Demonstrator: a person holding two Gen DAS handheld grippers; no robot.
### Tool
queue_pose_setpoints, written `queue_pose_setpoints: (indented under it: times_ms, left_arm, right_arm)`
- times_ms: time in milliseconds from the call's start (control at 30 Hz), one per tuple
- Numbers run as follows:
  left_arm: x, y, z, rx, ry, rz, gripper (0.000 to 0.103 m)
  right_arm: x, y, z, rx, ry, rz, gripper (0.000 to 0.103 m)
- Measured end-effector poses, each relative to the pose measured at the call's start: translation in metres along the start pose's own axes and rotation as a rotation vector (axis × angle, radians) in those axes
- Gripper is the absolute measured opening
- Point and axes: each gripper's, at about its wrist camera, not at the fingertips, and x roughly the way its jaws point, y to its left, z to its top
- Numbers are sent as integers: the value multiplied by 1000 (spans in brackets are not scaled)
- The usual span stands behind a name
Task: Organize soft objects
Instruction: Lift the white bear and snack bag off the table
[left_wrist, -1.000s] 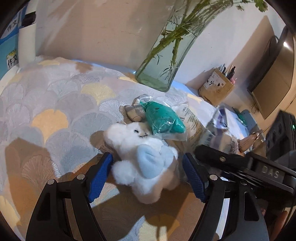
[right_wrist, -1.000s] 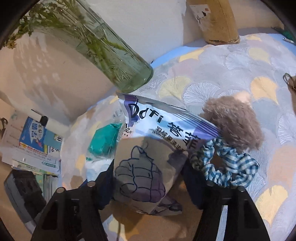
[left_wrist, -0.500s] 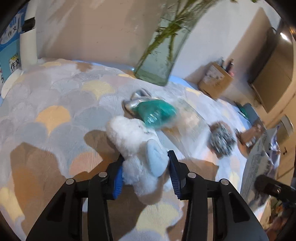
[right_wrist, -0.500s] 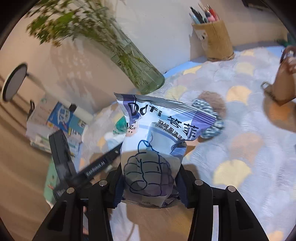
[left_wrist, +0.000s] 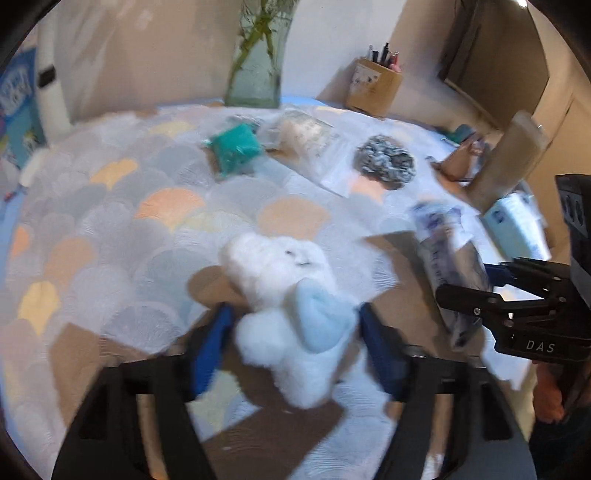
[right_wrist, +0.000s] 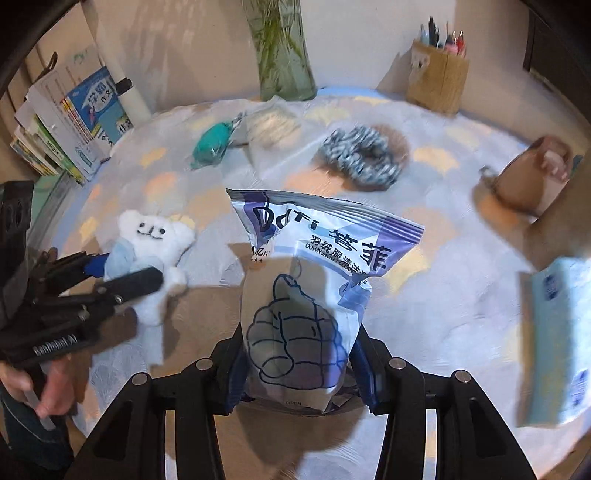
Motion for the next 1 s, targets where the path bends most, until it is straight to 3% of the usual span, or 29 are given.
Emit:
queue_pose_setpoints:
  times_ms: [67,133,200,367,500,767,967,1000]
  left_arm:
    - [-3,3,-3,-2,-24,49,86]
    - [-7,8,-7,-25,-23,59,89]
    - [-12,12,-13,-46,-23,54,90]
    - [-16,12,-20,-75,-23,28,90]
    - [-16,1,-16,-98,-45,6,90]
    - [6,-5,-13,-64,-36,153,90]
    - [3,1,-14,-92,-72,130,89]
    - [2,1,-14,-94,-74,135,88]
  right_arm:
    - [1,-2,-5,57,-39,-2,63]
    - [-1,-4,-14,101,-74,64,80]
    - [-4,-5,-21,127,-117,71,86]
    - [-13,-14,-38,202,-204,94,87]
    - [-16,-12,-36,224,-214,83,87]
    - [-12,7,-24,155,-230,-33,88]
    - [-4,10,-28,157,-242,-92,87]
    - [-5,10,-27,151,-251,-99,81]
